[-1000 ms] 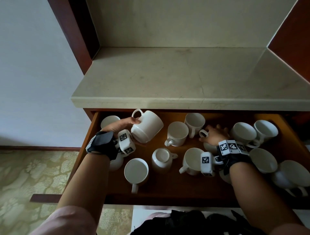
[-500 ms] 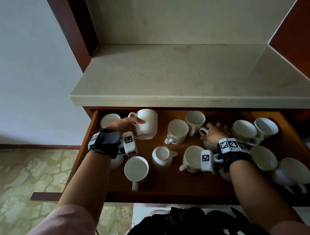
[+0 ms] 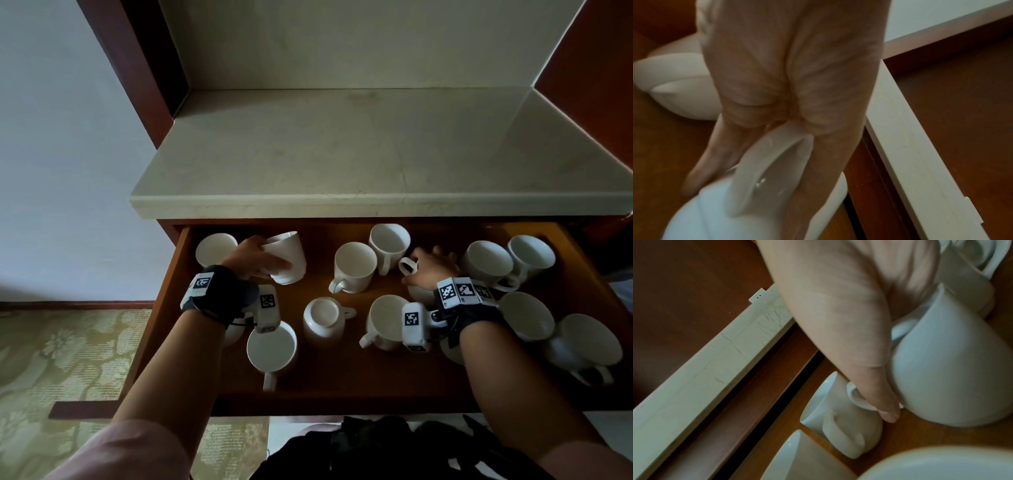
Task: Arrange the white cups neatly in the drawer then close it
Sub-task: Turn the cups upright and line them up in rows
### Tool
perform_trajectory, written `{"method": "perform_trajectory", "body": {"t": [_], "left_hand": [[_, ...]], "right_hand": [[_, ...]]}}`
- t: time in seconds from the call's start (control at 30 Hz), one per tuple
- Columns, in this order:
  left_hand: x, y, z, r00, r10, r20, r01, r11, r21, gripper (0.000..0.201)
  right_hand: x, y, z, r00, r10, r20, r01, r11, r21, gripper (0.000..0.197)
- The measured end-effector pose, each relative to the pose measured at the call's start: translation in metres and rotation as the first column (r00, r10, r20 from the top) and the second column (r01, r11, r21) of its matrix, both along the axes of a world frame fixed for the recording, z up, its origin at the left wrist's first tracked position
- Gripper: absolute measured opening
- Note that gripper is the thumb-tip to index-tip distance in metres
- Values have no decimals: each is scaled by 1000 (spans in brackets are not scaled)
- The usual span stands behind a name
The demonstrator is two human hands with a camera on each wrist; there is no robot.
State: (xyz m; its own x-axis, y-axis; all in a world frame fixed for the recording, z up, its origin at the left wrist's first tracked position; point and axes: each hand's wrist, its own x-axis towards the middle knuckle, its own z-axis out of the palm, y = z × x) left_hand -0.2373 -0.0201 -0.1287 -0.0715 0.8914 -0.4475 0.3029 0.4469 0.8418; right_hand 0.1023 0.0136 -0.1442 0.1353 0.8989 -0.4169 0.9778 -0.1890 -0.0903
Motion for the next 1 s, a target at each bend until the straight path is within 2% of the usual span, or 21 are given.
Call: {"method": "perform_trajectory", "body": {"t": [0.13, 0.3, 0.4, 0.53, 1.0], "left_hand": [[0, 4, -5, 977, -49, -206, 63, 996, 60, 42], [1, 4, -9, 896, -99, -434, 167, 978, 122, 54], [0, 4, -11, 873, -149, -465, 218, 971, 97, 54], [1, 1, -12, 854, -197, -481, 254, 966, 55, 41], [-5, 5, -18, 842, -240, -483, 297, 954, 45, 42]], "right_hand": [[1, 0, -1, 1000, 4, 0, -4, 1000, 10, 60], [0, -1, -1, 1000, 1, 5, -1, 1000, 14, 60], [0, -2, -1, 1000, -1, 3, 1, 1000, 16, 60], [0, -1, -1, 1000, -5, -4, 5, 1000, 15, 61], [0, -2, -1, 1000, 3, 2, -3, 1000, 26, 61]]}}
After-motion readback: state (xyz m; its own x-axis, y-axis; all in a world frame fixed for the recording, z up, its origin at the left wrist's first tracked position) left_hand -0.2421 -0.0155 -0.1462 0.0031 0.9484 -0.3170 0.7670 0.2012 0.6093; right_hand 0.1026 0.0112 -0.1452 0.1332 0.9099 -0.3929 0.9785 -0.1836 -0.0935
